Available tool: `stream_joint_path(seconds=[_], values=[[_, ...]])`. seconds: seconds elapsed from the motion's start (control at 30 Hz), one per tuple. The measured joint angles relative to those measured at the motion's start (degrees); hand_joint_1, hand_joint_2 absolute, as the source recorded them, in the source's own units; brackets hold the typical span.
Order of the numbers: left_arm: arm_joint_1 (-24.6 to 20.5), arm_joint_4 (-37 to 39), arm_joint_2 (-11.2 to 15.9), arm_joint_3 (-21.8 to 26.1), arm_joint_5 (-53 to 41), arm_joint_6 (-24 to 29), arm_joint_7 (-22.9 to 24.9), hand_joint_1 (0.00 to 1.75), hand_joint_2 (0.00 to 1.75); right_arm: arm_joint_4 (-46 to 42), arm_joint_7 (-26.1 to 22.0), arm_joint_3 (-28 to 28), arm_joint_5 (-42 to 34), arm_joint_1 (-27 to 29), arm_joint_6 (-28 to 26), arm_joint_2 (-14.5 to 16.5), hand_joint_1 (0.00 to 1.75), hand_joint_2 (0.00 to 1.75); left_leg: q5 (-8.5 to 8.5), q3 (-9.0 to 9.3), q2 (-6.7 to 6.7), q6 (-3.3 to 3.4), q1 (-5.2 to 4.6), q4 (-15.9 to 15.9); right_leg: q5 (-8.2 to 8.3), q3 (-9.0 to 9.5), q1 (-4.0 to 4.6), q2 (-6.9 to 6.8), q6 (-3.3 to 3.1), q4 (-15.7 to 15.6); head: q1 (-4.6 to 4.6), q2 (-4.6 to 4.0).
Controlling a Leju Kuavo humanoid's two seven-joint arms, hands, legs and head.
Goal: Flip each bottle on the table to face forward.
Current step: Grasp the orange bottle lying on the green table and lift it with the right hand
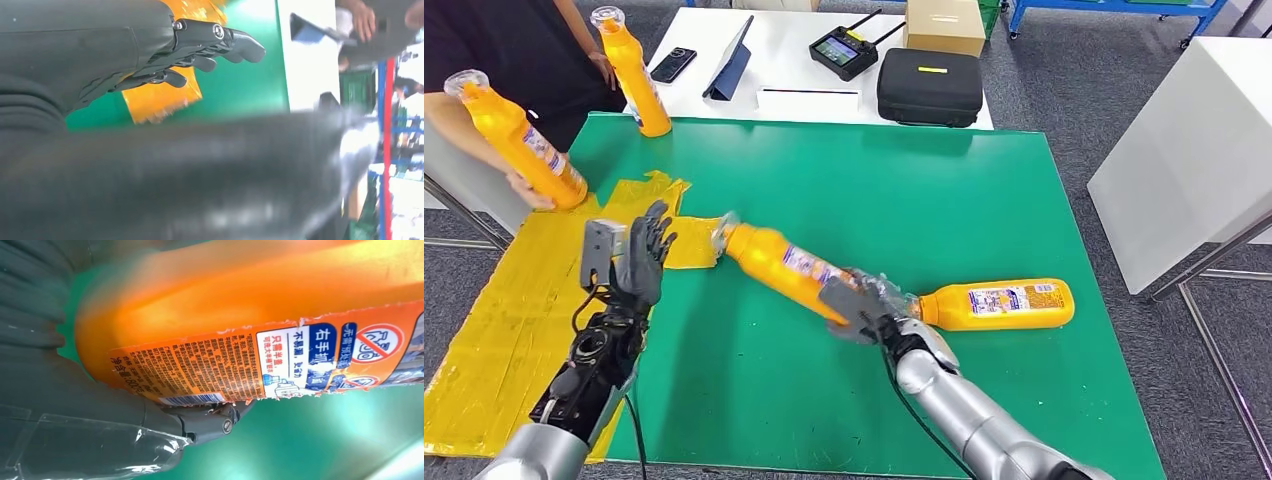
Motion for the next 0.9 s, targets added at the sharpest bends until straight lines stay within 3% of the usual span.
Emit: stream_joint_path(seconds=[0.2, 0.37, 0.9], values=[[1.71, -2.6, 1.32, 0.14, 2.93, 1.07, -0.68, 0.0, 1.75, -8.49, -1.6, -4.39, -5.64, 2.86, -0.32, -1.71, 1.75, 1.75, 0.0, -0.08, 0.0, 0.0, 0.0, 0.0, 0.0, -0.08, 0.0, -0.01, 0.0, 0.0, 0.0, 0.0], [2.39, -4.5, 0.96, -2.36, 4.41, -0.46, -0.9, 0.0, 1.75, -10.16, -1.96, -4.61, -8.0, 2.93, -0.31, -0.8, 1.75, 1.75, 0.0, -0.08, 0.0, 0.0, 0.0, 0.0, 0.0, -0.07, -0.01, -0.01, 0.0, 0.0, 0.01, 0.0], [3.96, -14.02, -5.4, -14.21, 7.6, -1.76, 3.41, 0.0, 1.75, -10.01, 1.42, -2.68, -4.28, 1.61, -2.16, 6.41, 1.75, 1.75, 0.0, -0.13, -0.04, 0.0, -0.01, 0.0, 0.0, -0.09, -0.01, -0.05, 0.0, 0.0, 0.01, 0.0]])
